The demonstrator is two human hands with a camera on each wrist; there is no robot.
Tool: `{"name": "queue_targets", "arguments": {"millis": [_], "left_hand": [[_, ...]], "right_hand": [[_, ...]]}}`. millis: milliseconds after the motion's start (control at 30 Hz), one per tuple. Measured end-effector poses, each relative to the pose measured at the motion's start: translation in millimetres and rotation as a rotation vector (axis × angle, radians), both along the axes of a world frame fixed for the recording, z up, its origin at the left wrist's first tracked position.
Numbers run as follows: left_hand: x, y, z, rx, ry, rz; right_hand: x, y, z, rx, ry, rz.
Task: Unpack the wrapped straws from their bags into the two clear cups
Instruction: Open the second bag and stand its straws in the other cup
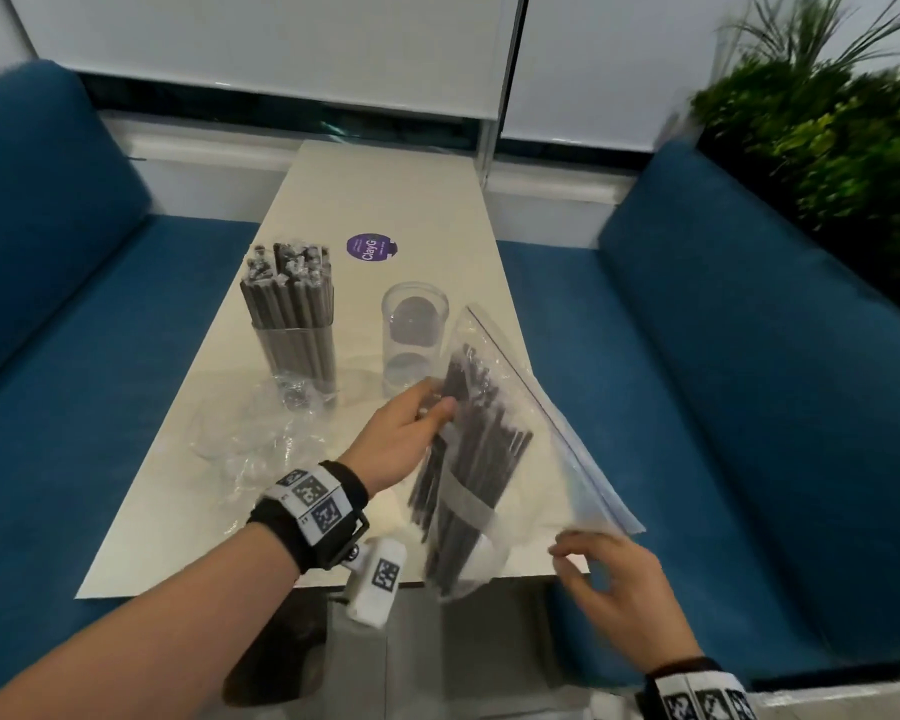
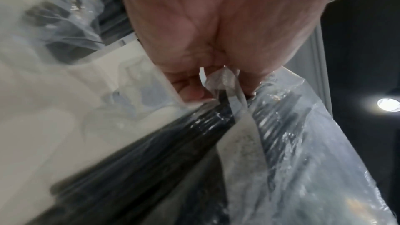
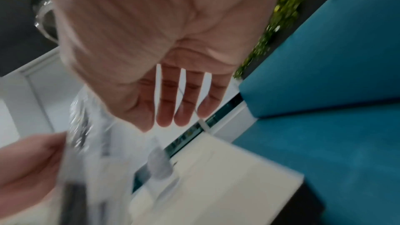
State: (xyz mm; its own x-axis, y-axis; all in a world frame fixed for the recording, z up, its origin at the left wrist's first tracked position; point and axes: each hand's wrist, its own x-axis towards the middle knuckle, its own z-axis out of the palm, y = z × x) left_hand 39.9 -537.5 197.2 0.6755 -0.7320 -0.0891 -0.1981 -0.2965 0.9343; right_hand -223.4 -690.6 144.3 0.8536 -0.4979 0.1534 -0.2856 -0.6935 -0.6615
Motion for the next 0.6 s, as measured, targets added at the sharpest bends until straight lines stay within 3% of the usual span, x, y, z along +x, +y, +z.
{"name": "queue_targets", "arguments": {"millis": [133,233,333,467,600], "left_hand": [[4,-18,20,-0.031,0.010,-0.060],[3,-30,30,-0.046,0.010,-0.067],[4,-39,36,-0.031,-0.024,-0.096],[5,-44,40,-0.029,-0.105,-0.152],[3,-41,34,0.045,-0.180,-0.099]], "right_hand": [[-13,-44,41,0.032,-0.234,-0.180],[7,-42,83,0.205,-0.337,-0.095],[33,-35,111,0.396,-0.252,-0.005],[59,-35,111,0.236,-0.006,0.056],[67,-29,101,0.313,-0.117,0.023]]}}
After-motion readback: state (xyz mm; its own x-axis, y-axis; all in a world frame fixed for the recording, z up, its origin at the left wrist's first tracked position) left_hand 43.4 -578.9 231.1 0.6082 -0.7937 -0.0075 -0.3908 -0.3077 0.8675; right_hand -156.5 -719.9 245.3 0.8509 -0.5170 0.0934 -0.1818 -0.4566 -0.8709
